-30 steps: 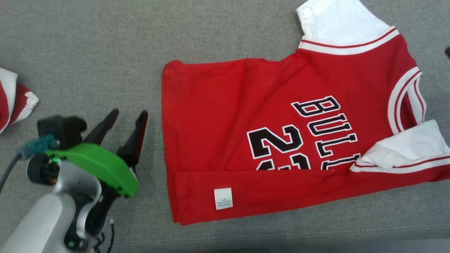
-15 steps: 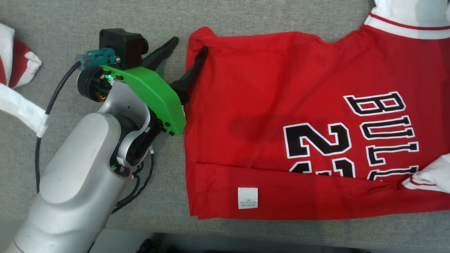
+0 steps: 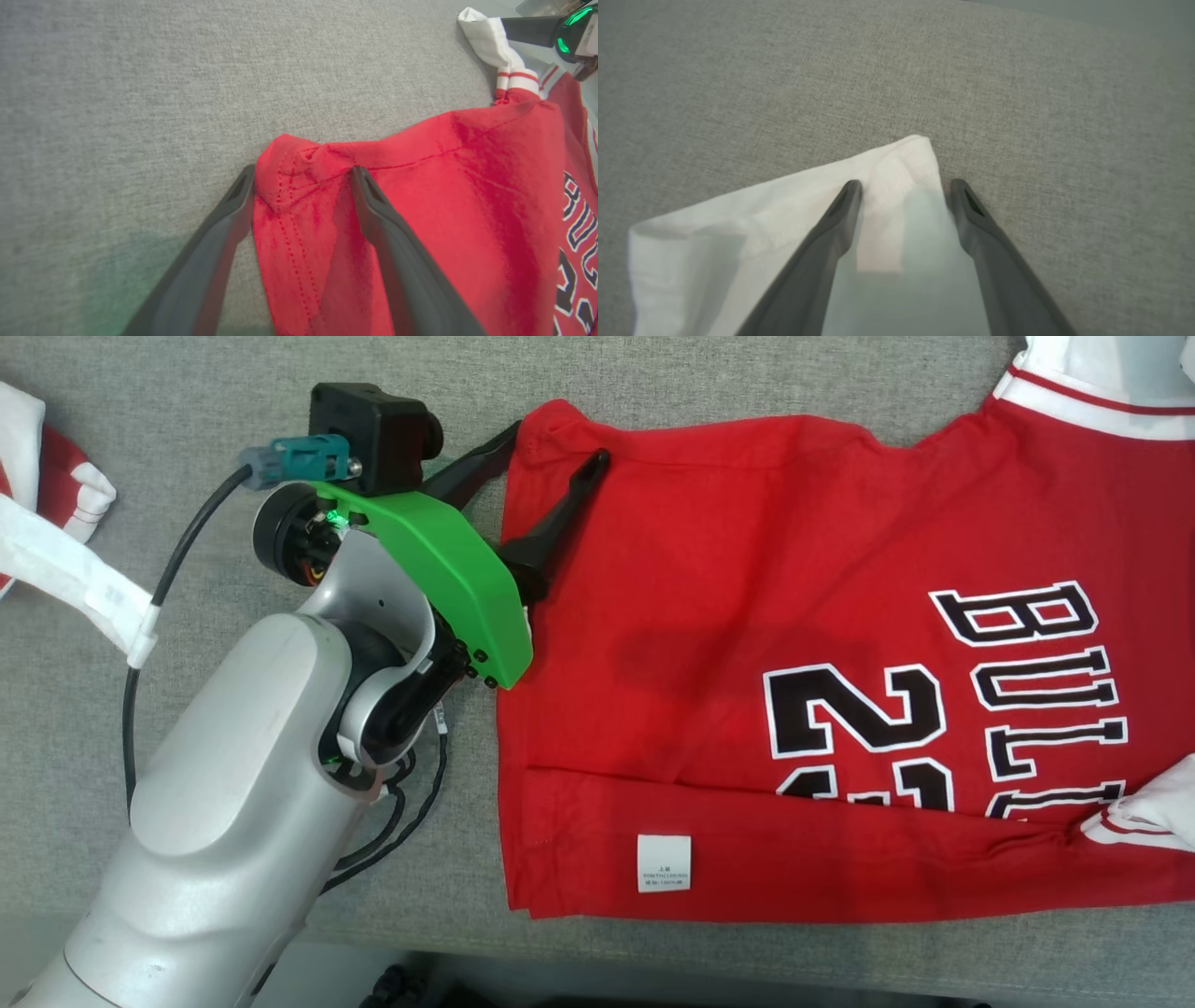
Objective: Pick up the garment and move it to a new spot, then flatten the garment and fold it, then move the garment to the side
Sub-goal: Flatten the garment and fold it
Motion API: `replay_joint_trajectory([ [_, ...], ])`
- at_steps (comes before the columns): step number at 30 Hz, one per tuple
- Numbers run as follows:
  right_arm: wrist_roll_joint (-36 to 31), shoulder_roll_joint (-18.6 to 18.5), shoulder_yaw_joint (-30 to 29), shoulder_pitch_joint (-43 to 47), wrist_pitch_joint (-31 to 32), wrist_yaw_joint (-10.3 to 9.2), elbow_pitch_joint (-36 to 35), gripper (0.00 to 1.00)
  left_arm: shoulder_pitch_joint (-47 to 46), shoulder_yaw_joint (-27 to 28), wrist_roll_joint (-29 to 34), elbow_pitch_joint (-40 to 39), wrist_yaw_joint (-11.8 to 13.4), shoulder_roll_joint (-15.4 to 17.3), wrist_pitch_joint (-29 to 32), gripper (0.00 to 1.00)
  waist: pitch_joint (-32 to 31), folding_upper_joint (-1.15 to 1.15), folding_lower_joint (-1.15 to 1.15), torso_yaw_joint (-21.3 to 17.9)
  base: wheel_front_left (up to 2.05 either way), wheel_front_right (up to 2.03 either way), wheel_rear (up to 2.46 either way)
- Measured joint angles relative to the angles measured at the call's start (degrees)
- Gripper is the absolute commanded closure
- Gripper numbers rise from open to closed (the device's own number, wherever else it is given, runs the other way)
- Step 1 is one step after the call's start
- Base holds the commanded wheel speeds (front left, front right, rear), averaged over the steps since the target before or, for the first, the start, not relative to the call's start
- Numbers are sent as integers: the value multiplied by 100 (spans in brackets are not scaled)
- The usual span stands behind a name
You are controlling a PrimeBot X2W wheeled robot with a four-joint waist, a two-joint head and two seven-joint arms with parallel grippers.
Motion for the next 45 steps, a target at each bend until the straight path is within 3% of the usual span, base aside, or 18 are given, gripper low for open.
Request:
replay_joint_trajectory([
  [1,8,0,18,-5,-2,1,13,55,-12,-35,-1,-4,-26,-4,30,31,-3,0,0,-12,0,0,0],
  [2,16,4,32,-7,-27,0,24,100,-22,-49,0,-5,-42,-4,41,66,-6,0,0,-23,0,0,0],
  [3,26,7,52,-7,-90,0,32,100,-26,-53,7,0,-42,-1,33,100,-10,0,0,-34,0,0,0],
  [8,-52,110,-105,-31,-836,-1,165,100,-40,65,109,81,101,47,-169,100,-95,0,0,-81,0,0,0],
  [16,4,102,-324,-95,-1667,0,308,100,132,528,102,-34,394,548,-302,100,-376,0,0,-211,0,0,0],
  [21,483,81,-272,80,-2046,-1,99,100,265,646,102,-181,538,689,-344,100,-561,0,0,-326,0,0,0],
  [26,1074,-51,-344,981,-2423,-1,-737,100,827,605,97,-758,638,775,-465,100,-734,0,0,-426,0,0,0],
  [32,1485,-102,-911,2599,-2631,-2,-1863,100,1890,681,64,-1837,1033,981,-648,100,-956,0,-1,-590,0,0,0],
  [37,1560,257,-1247,3697,-2752,-3,-2437,100,2761,864,-85,-2328,1381,1023,-872,100,-1091,0,-1,-748,0,0,0],
  [45,1562,631,-1543,4375,-2914,-4,-2716,100,3218,829,-163,-2387,1411,1009,-1024,100,-1224,0,-1,-830,0,0,0],
])
